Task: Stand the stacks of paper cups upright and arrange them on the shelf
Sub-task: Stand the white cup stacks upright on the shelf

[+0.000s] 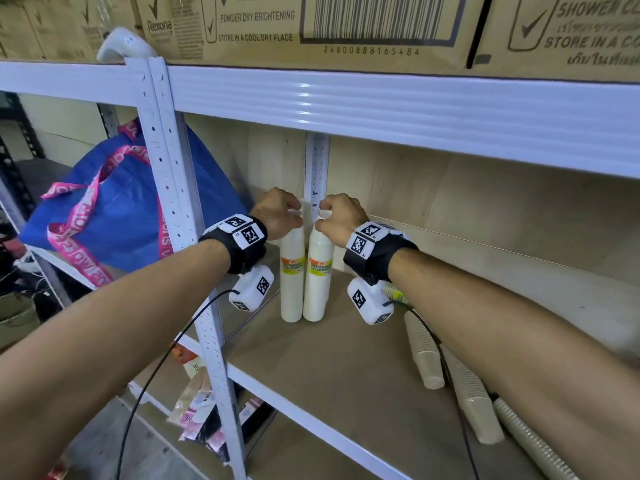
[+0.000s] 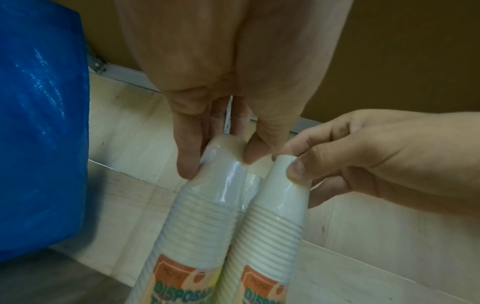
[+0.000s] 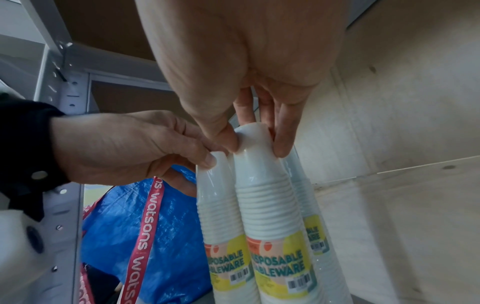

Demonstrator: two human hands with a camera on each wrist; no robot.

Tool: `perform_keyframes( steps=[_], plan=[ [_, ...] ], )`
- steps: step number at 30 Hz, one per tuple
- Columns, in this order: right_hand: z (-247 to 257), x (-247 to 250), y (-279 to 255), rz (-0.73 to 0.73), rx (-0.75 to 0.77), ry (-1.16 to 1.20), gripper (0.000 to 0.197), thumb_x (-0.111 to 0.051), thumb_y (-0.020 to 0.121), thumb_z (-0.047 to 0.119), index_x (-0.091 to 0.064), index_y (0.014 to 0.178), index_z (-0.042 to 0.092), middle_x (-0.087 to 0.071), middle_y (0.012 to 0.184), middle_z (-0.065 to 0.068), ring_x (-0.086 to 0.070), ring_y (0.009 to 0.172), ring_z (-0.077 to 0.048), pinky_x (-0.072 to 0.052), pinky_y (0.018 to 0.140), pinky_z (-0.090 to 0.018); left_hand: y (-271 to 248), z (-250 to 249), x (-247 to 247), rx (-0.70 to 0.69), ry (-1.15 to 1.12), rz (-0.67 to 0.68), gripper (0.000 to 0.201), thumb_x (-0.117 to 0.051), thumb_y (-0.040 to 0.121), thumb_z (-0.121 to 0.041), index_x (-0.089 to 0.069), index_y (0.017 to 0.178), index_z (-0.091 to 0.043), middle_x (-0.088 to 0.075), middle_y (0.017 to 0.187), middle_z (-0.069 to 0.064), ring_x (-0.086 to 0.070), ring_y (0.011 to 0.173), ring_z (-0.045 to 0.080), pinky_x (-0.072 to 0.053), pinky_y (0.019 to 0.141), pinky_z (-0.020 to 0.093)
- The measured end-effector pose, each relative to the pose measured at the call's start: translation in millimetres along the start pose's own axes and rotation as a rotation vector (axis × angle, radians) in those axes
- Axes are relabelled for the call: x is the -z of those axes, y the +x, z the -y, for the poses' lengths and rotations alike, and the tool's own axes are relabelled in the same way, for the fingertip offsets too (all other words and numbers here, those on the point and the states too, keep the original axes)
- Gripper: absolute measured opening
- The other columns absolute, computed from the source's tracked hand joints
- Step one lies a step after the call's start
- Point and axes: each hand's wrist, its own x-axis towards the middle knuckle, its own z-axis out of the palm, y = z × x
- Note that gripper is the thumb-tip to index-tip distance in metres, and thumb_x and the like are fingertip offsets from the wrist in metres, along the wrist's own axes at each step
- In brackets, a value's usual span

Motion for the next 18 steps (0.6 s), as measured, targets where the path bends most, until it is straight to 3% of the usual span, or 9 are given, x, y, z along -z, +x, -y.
perform_keyframes(
  steps=[6, 18],
  plan=[
    [-2, -11, 6, 0.003, 0.01, 0.021, 0.034, -0.064, 0.085, 0.014, -0.064, 0.119, 0.01, -0.063, 0.122, -0.01, -0.061, 0.107, -0.028, -0.051, 0.087, -0.031, 6, 6, 0, 0.007, 0.018, -0.008, 0.035, -0.07, 0.087, -0.014, -0.066, 0.121, -0.013, -0.061, 0.13, 0.005, -0.057, 0.116, 0.023, -0.051, 0.091, 0.031],
    [-6, -11, 7, -0.029, 0.038, 0.014, 0.035, -0.064, 0.085, 0.011, -0.065, 0.12, 0.01, -0.063, 0.122, -0.01, -0.06, 0.11, -0.028, -0.051, 0.089, -0.031, 12, -7, 15, -0.047, 0.039, 0.012, 0.029, -0.072, 0.086, -0.018, -0.069, 0.114, -0.015, -0.065, 0.115, 0.007, -0.063, 0.102, 0.023, -0.053, 0.083, 0.031]
  ],
)
